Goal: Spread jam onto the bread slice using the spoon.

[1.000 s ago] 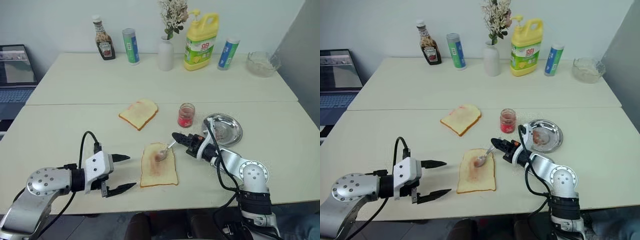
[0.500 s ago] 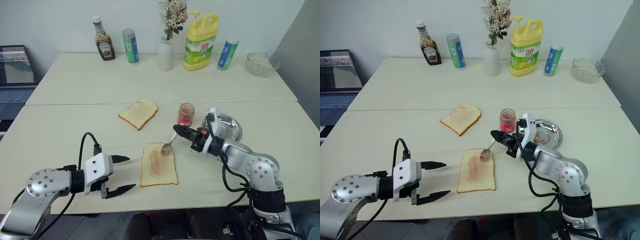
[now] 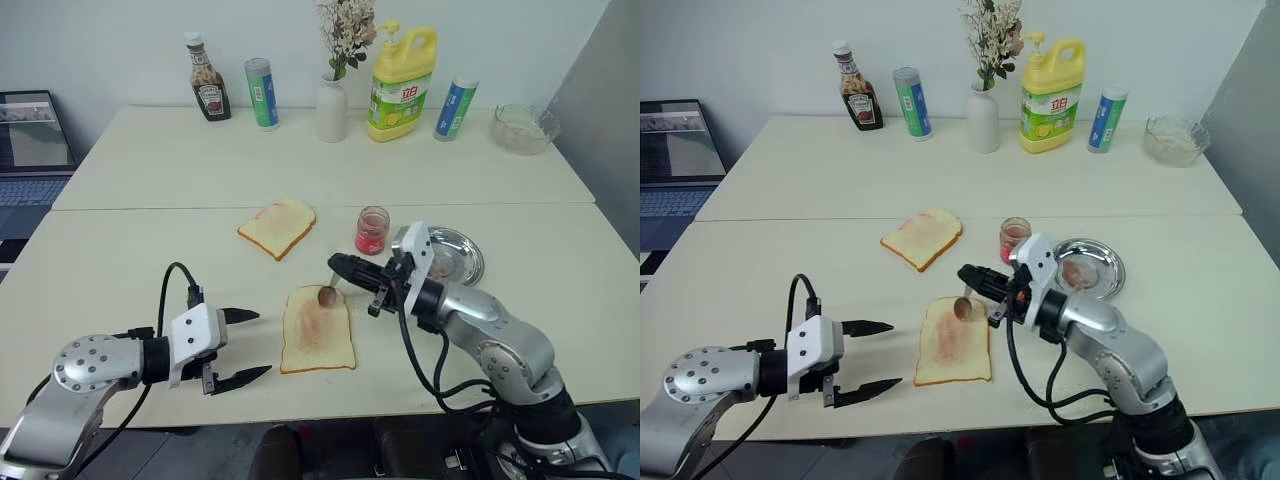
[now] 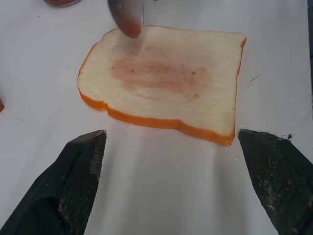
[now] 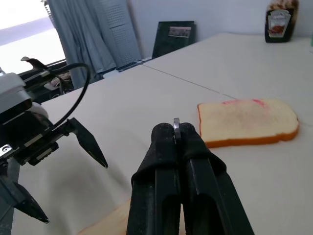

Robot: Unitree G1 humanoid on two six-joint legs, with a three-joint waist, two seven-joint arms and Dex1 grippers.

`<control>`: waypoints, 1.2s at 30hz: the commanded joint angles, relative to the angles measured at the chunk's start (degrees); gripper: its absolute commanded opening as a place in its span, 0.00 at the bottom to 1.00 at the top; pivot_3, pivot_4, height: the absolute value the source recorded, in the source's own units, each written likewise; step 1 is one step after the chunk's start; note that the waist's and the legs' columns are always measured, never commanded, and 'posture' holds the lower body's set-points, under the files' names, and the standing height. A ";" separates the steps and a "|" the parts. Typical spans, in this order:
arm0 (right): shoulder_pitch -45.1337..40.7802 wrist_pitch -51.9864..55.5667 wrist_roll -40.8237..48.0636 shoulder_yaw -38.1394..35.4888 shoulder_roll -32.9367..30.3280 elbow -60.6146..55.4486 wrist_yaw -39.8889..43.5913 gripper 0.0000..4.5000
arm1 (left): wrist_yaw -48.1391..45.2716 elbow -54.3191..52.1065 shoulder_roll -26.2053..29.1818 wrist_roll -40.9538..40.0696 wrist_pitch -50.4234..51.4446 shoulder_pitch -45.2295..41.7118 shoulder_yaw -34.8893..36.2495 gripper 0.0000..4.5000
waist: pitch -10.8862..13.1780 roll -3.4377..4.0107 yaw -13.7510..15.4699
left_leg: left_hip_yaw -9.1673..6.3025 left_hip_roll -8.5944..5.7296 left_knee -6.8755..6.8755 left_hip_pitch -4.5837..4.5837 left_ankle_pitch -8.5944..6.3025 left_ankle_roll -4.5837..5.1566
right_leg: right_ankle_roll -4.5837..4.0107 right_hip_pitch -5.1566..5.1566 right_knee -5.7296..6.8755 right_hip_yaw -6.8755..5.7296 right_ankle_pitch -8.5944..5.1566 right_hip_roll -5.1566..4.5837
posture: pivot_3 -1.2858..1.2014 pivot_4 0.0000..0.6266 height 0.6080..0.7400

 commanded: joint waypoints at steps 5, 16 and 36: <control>-0.23 -3.26 -2.11 -0.67 -0.08 -3.05 3.04 0.01 | -0.22 0.22 0.20 0.28 -2.10 -0.45 -0.10 1.00 | 0.00 0.00 0.08 | 0.00 0.00 0.03 0.00 0.00 0.00 | -0.02 0.01 0.01 0.00 0.01 0.00 | 0.52 0.24 1.00; 1.57 18.39 14.27 -13.82 9.99 4.02 -11.17 0.01 | -0.24 0.85 0.11 0.39 -3.00 -0.26 -0.30 1.00 | -0.01 -0.01 0.09 | 0.00 0.00 0.08 0.01 0.00 0.00 | -0.03 0.03 0.08 0.01 0.02 -0.01 | 0.52 0.24 1.00; 0.88 28.76 25.64 -21.65 11.95 3.66 -21.39 0.01 | 0.25 0.04 0.17 -0.04 -2.12 -1.16 -1.07 1.00 | -0.01 -0.01 -0.12 | 0.00 0.01 0.07 0.02 0.00 0.00 | 0.07 0.02 0.11 0.02 -0.04 0.02 | 0.52 0.24 1.00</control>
